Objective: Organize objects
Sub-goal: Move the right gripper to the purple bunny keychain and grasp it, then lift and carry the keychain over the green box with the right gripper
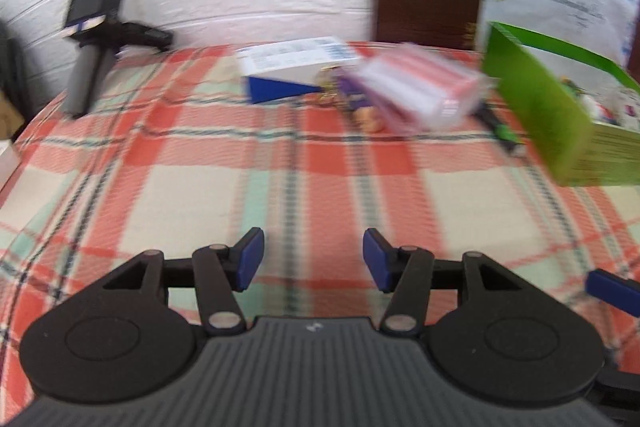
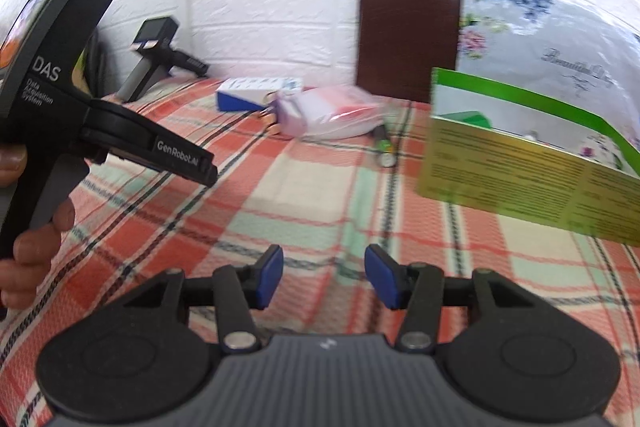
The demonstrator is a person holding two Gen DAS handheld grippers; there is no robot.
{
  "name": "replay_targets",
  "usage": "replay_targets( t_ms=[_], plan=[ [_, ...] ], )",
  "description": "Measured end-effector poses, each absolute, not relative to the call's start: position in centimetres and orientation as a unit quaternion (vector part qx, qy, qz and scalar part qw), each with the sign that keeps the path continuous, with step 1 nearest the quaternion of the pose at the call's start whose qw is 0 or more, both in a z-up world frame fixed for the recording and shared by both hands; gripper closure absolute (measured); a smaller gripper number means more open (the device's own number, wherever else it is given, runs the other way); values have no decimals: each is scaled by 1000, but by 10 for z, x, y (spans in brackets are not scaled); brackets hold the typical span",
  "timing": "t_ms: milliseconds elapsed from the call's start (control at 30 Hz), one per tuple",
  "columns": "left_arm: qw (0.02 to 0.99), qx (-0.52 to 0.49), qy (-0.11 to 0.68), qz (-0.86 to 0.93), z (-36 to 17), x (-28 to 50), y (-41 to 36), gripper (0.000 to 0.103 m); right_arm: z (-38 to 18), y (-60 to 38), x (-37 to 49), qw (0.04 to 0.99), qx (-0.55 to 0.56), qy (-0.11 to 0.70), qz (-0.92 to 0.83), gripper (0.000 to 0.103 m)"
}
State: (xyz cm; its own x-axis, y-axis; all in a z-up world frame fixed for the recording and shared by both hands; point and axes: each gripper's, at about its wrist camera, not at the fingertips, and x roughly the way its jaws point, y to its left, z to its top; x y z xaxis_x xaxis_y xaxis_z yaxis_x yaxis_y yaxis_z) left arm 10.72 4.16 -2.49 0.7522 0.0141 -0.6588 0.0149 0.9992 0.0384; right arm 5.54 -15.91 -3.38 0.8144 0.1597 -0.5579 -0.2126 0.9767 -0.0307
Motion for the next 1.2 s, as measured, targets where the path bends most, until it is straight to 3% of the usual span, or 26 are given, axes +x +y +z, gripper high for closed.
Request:
replay_targets(
  t_ms=[133, 267, 700, 800, 900, 1200],
  plan=[
    [944, 13, 330, 31, -28, 111, 70, 41, -35, -146, 70, 948, -60, 293, 113, 53],
    [953, -7, 299, 38, -37, 109, 93, 25, -35, -133, 92, 946, -70, 292, 121, 52],
    [962, -99, 254, 28, -41, 101, 118, 21, -25, -78, 194, 951, -161, 231, 129, 55],
    [962, -98, 253, 26, -41, 101, 118, 20, -35, -69, 228, 942, -163, 266, 126, 60],
    [962, -96, 253, 26, -41, 101, 118, 19, -37, -74, 248, 939, -126, 291, 133, 73],
    [962, -86, 257, 25, -42, 101, 116, 16, -39, -96, 197, 938, -103, 292, 154, 76]
  ],
)
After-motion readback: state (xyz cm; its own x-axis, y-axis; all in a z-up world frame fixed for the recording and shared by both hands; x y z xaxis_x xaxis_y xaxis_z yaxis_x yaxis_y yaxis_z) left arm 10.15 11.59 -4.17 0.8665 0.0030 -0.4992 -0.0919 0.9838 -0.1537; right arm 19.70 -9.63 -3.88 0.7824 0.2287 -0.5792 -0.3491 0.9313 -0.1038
